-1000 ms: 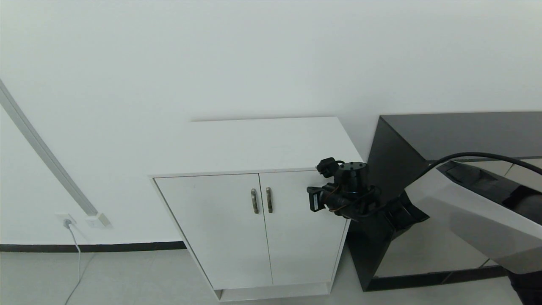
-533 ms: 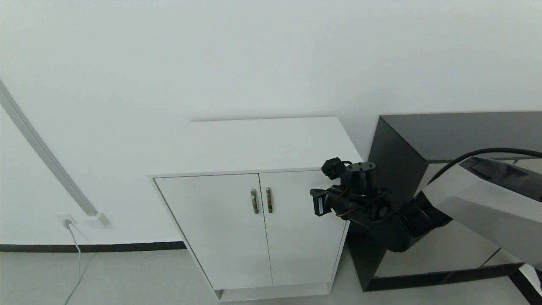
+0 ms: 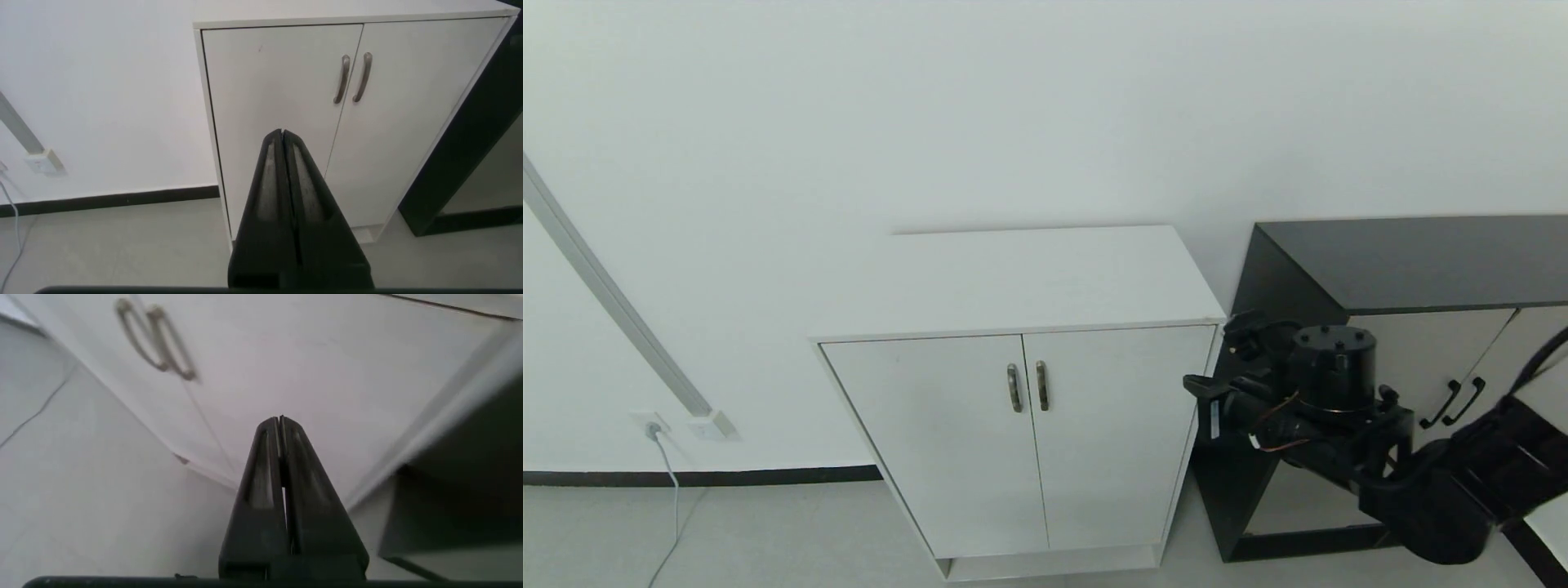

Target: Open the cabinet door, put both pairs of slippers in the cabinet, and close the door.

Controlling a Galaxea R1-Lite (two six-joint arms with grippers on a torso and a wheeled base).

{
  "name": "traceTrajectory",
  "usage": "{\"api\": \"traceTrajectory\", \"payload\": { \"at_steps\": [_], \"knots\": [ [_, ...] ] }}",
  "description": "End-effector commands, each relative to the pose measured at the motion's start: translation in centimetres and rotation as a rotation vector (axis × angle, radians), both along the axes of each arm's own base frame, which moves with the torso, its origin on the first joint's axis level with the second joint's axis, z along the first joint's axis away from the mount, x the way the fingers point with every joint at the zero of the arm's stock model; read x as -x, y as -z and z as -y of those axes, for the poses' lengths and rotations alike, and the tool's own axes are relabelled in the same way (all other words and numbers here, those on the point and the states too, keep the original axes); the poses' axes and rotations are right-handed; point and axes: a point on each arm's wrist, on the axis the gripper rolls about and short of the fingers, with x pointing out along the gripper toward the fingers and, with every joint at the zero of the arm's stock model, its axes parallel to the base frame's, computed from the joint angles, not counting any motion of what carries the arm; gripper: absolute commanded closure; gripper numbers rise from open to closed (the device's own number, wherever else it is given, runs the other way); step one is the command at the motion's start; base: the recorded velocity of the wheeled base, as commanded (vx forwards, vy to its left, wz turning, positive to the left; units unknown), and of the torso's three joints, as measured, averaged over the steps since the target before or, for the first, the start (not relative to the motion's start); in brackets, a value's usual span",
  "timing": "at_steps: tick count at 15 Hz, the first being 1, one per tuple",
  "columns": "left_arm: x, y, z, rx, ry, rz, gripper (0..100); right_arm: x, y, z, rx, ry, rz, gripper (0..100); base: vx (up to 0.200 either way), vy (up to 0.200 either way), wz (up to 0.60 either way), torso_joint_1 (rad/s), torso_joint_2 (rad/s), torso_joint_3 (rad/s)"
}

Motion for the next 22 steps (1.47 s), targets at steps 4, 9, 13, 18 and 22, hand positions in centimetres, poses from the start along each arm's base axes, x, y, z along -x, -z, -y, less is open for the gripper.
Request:
{"api": "traceTrajectory", "payload": {
  "at_steps": [4, 9, 13, 18, 22],
  "knots": [
    [0.0, 0.0, 0.0, 0.0, 0.0, 0.0, 100, 4.2, -2.3, 8.2, -0.005, 0.215, 0.027, 100, 0.0, 0.0, 0.0, 0.0, 0.0, 0.0],
    [0.0, 0.0, 0.0, 0.0, 0.0, 0.0, 100, 9.2, -1.5, 14.4, 0.019, 0.423, -0.004, 100, 0.0, 0.0, 0.0, 0.0, 0.0, 0.0],
    [0.0, 0.0, 0.0, 0.0, 0.0, 0.0, 100, 14.3, -1.0, 16.0, 0.061, 0.471, 0.024, 100, 0.0, 0.0, 0.0, 0.0, 0.0, 0.0],
    [0.0, 0.0, 0.0, 0.0, 0.0, 0.0, 100, 19.1, -0.3, 16.3, 0.074, 0.456, -0.014, 100, 0.0, 0.0, 0.0, 0.0, 0.0, 0.0],
    [0.0, 0.0, 0.0, 0.0, 0.0, 0.0, 100, 24.1, 1.3, 16.6, 0.078, 0.393, -0.101, 100, 0.0, 0.0, 0.0, 0.0, 0.0, 0.0]
  ]
}}
